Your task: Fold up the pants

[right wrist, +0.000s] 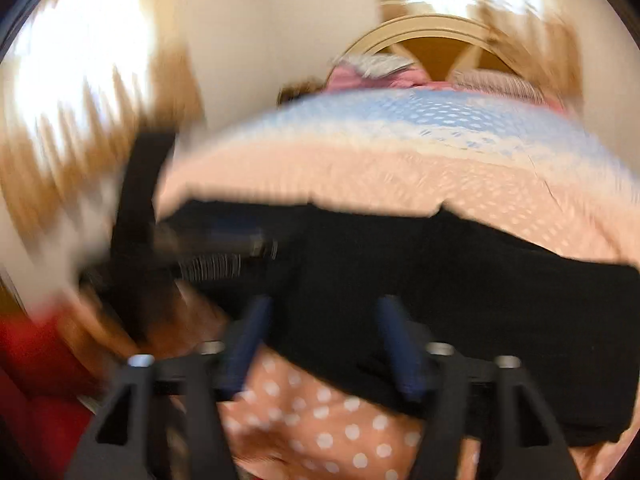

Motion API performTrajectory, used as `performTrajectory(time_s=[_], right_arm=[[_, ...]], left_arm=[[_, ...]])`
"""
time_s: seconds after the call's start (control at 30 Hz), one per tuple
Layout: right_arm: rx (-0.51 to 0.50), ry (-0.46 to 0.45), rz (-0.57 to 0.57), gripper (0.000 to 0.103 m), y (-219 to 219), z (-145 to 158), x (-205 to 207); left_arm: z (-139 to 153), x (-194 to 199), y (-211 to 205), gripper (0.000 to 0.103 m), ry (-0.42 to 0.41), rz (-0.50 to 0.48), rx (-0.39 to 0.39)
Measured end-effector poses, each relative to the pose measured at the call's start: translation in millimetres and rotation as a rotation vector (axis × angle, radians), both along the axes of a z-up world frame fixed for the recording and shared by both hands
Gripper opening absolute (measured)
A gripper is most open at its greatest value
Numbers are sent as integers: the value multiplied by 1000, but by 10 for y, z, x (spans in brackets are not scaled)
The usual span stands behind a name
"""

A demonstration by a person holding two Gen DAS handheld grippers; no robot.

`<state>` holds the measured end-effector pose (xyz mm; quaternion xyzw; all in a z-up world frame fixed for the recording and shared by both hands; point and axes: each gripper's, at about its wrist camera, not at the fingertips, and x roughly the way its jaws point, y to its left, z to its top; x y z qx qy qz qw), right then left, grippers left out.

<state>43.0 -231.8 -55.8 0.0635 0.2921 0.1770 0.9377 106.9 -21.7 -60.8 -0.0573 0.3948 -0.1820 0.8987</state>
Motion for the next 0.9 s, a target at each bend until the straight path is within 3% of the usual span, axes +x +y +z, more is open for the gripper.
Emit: performTrajectory(time_s=[0.07,0.1,0.17,0.23,0.43,0.63,0.7,0.77,0.9], right_arm=[[126,-10,-89,38,-376,92,74],[146,-8,-135,23,-496,93,124],[169,32,-209,12,-681,28,270],[201,65,-211,12,-715,-83,419],[50,107,-180,12,-324,-364,851],[111,81,-104,12,-512,-142,707],[185,-17,-152,12,-790,125,454],[193,-56,-231,12,-1054,238,250],[160,-7,-439,12,-1696,190,16]], left_arm=[[-15,6,-9,74,10,0,-4],[-20,-1,-21,74,12,-5,-4],[-19,-19,-49,74,7,-16,9],[-13,-33,-73,74,2,-25,18],[11,-39,-84,74,-5,-28,31],[84,-36,-180,74,-33,-48,56],[174,-56,-255,74,-71,-68,66],[255,-62,-357,74,-105,-99,68],[401,-82,-728,74,-169,-188,78]])
